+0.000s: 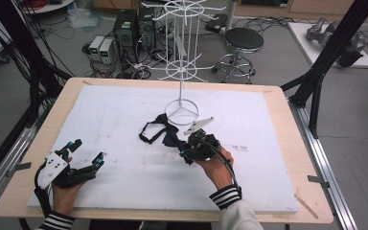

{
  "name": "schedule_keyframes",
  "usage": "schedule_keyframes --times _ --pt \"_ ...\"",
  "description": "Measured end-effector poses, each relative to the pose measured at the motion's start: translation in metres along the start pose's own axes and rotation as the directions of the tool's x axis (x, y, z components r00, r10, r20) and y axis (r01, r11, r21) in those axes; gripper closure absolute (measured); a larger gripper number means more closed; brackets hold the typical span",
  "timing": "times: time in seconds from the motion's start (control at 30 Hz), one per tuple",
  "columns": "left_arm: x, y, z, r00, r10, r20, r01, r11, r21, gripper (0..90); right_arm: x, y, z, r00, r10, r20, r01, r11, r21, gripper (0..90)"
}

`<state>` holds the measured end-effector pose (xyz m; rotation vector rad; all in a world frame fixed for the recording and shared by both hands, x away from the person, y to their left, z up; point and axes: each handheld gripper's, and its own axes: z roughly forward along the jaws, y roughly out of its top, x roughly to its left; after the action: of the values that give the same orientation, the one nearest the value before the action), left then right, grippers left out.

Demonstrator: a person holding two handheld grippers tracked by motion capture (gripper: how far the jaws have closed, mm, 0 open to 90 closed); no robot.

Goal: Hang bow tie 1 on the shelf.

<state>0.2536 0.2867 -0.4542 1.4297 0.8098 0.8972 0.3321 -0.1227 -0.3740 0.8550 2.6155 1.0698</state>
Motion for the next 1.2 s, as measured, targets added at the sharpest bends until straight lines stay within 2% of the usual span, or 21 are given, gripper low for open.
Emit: schedule_keyframes --times 0.17,0.27,0.47,0.67,0.9,1.2 --pt "0.000 0.000 0.000 1.0000 0.000 -0.001 0.000 1.0000 0.002 11.5 -0.008 -0.001 -0.010 0.9993 0.035 0.016 -0.033 0.996 -0.085 74.9" --pt "0.000 0.000 0.000 1.0000 0.001 0.000 -0.001 1.0000 0.003 11.5 -0.011 -0.001 -0.016 0.9985 0.040 0.037 -0.035 0.992 -0.122 74.9" --pt "0.000 0.000 0.000 1.0000 0.002 0.000 -0.002 1.0000 0.004 11.5 -0.015 -0.002 -0.026 0.9957 0.063 0.068 -0.047 0.975 -0.218 74.9" --pt "0.000 0.000 0.000 1.0000 0.003 0.001 -0.003 1.0000 0.003 11.6 -0.022 -0.005 -0.036 0.9909 0.097 0.093 -0.069 0.960 -0.271 74.8" --pt "0.000 0.000 0.000 1.0000 0.002 0.001 -0.002 1.0000 0.003 11.5 -0.032 -0.010 -0.046 0.9854 0.152 0.076 -0.119 0.937 -0.328 74.8" --pt "0.000 0.000 0.000 1.0000 0.003 0.000 -0.003 1.0000 0.003 11.5 -0.040 -0.010 -0.060 0.9781 0.182 0.100 -0.131 0.914 -0.383 74.8"
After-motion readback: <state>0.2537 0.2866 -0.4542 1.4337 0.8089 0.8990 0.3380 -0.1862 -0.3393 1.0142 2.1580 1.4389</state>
